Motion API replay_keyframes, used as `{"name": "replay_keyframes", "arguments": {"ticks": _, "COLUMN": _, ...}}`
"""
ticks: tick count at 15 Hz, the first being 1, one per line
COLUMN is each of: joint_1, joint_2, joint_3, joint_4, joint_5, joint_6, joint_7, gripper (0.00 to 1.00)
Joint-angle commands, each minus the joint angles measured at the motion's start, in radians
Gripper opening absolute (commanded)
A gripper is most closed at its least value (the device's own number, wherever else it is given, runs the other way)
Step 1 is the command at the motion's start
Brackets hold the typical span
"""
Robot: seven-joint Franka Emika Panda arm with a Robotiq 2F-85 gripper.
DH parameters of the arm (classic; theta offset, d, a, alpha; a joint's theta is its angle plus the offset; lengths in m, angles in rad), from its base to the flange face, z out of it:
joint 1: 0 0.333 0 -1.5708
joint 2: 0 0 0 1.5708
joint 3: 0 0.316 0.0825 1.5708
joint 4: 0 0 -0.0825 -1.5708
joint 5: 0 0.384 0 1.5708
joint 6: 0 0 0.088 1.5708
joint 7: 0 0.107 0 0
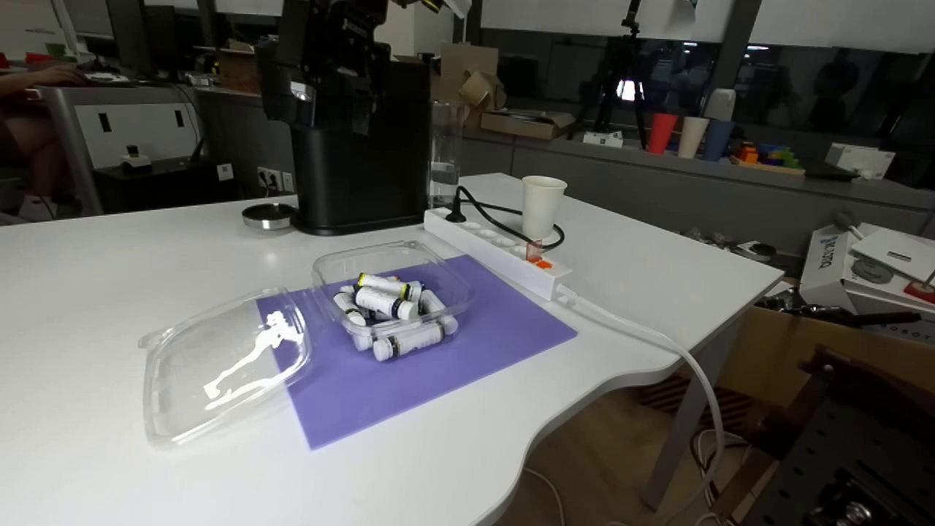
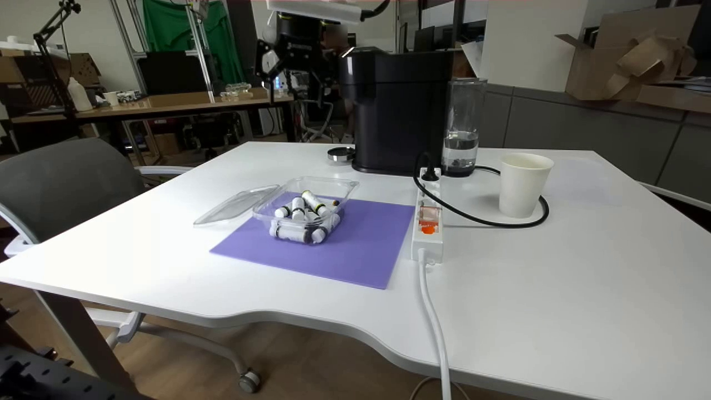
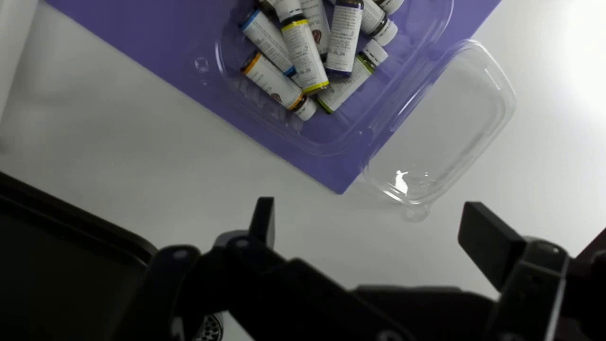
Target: Open the clear case
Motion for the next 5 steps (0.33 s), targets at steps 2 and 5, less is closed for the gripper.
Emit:
{"name": "replay_keyframes", "arguments": {"ticks": 2, "joint_1": 0.001, "joint_2": -0.004, "joint_3": -0.052, "joint_4": -0.037, "joint_5": -0.1, "joint_6": 0.052, "joint_7": 0.235, "gripper": 1.0}}
{"name": "replay_keyframes", "arguments": {"ticks": 5, "joint_1": 0.005, "joint_2": 0.001, "joint_3": -0.078, "joint_4": -0.04, "joint_5": -0.194, "joint_6": 0.023, "joint_7": 0.387, "gripper": 1.0}}
